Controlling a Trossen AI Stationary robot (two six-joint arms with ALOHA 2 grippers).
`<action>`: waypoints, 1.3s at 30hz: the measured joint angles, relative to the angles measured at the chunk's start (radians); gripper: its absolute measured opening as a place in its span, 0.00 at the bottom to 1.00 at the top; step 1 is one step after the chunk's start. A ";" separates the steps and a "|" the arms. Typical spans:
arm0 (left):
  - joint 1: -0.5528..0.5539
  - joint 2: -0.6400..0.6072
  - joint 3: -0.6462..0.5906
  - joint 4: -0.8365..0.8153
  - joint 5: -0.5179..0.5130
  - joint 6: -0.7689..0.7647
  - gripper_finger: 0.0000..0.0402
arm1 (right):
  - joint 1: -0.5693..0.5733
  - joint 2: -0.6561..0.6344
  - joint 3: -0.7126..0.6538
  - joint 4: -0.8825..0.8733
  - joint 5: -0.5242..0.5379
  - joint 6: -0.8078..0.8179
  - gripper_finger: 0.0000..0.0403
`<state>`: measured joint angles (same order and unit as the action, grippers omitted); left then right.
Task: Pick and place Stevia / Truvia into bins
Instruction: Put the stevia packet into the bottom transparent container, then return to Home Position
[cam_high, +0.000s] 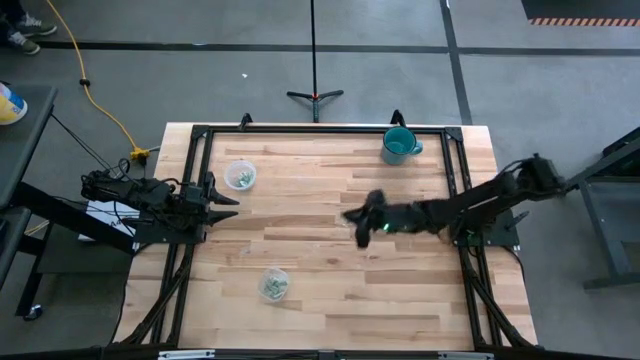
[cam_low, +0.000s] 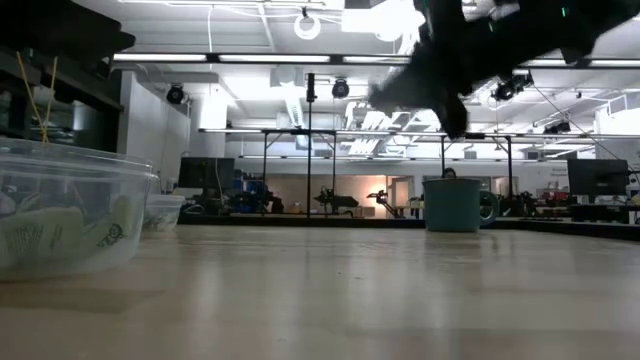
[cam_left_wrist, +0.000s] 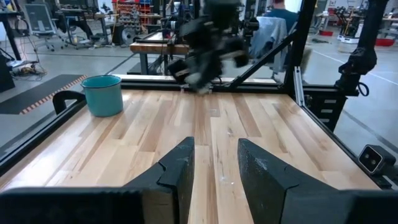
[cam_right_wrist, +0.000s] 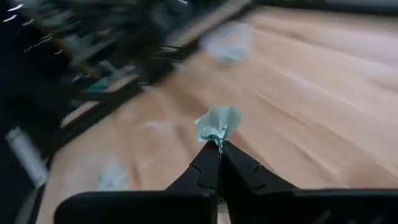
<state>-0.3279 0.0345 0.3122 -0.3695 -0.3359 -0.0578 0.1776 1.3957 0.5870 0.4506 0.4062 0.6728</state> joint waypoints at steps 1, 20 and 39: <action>0.000 0.000 0.000 0.000 0.000 0.000 0.39 | 0.032 0.034 0.037 0.026 0.014 -0.053 0.01; 0.000 0.000 0.000 -0.001 -0.017 -0.003 0.39 | 0.130 0.714 0.904 -0.190 -0.371 -0.471 0.00; 0.000 0.000 0.000 -0.009 -0.025 -0.027 0.39 | 0.117 0.803 0.991 -0.282 -0.389 -0.433 0.39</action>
<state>-0.3277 0.0346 0.3122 -0.3784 -0.3612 -0.0845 0.2949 2.1988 1.5784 0.1686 0.0177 0.2399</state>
